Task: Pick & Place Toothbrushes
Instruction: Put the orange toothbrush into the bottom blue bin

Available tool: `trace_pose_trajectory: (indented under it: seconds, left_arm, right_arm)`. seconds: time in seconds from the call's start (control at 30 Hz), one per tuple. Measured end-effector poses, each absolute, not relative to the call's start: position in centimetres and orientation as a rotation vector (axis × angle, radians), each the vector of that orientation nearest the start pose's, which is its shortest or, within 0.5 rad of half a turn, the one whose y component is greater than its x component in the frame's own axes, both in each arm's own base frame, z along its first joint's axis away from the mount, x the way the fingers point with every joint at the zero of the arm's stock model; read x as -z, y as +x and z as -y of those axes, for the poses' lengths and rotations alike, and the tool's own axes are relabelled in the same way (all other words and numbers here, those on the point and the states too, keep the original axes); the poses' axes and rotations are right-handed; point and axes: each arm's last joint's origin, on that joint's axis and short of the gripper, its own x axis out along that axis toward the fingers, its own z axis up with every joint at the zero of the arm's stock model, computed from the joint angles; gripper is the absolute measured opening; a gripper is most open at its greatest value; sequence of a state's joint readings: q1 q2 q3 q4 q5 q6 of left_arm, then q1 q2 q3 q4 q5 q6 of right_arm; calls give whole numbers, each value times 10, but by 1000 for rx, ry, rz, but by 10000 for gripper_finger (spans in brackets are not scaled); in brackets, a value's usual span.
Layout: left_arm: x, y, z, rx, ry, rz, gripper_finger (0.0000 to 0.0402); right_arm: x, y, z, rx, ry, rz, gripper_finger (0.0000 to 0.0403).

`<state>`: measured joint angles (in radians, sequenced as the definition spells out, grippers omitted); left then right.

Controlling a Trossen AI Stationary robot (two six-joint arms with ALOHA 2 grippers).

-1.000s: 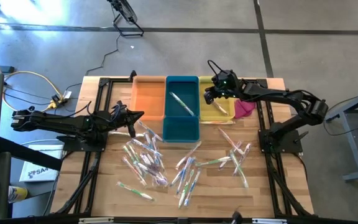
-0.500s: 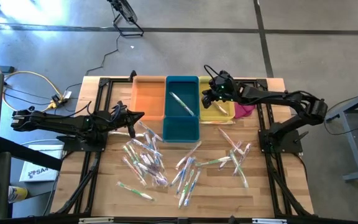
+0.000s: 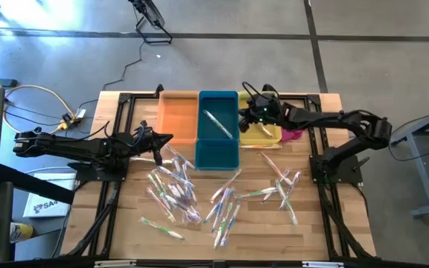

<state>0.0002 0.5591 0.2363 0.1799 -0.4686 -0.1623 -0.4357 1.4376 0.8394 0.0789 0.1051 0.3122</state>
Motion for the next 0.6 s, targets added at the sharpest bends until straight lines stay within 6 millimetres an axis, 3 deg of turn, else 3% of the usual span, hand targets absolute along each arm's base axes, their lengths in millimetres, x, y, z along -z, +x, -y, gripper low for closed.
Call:
trace_pose_trajectory:
  seconds: [0.3,0.6]
  left_arm:
    - [-209,140,-13,-478,-124,-107,0]
    - [-207,140,-13,-479,-120,-127,0]
  right_arm:
    - [-252,280,94,422,360,-367,4]
    - [-295,239,55,368,254,-348,4]
